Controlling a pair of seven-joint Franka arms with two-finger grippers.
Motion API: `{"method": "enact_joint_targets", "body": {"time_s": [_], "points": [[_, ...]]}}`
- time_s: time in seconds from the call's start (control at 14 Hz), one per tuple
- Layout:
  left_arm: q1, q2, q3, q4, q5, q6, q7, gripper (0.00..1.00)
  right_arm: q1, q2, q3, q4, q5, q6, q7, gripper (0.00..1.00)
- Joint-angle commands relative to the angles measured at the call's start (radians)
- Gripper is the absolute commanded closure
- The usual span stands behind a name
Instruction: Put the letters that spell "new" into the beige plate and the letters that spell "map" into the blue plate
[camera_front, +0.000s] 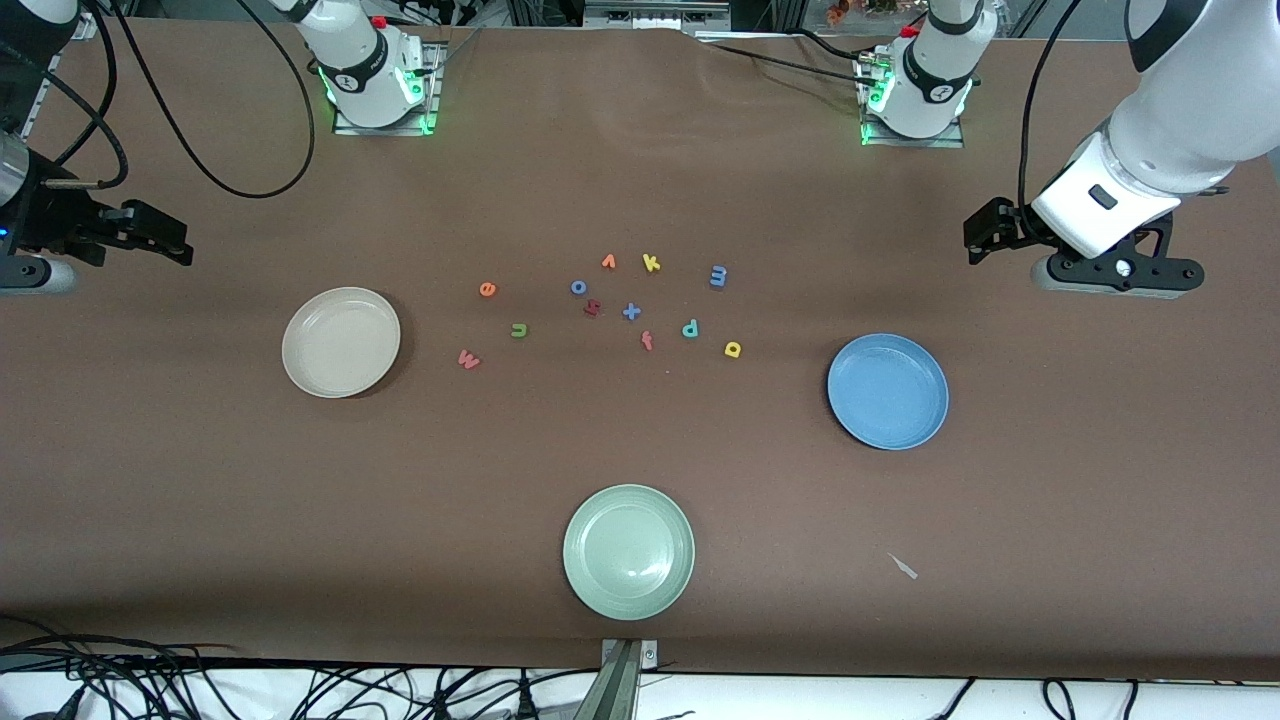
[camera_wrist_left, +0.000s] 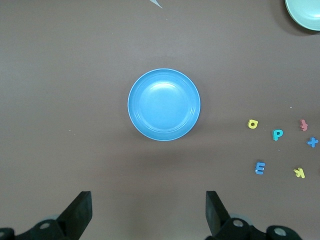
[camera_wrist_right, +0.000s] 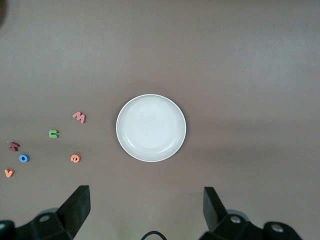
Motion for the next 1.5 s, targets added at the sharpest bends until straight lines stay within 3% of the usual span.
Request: {"method": "enact_joint_targets", "body": {"time_s": [0.0, 1.42], "points": [[0.003, 0.014, -0.005, 0.032, -0.002, -0.015, -0.004, 0.0, -0.001, -0.013, 0.007, -0.007, -0.017, -0.009, 0.0, 0.0], [0.001, 0.014, -0.005, 0.032, -0.001, -0.015, -0.003, 0.0, 0.0, 0.007, 0.001, -0.01, -0.033, -0.001, 0.034, 0.0]]}}
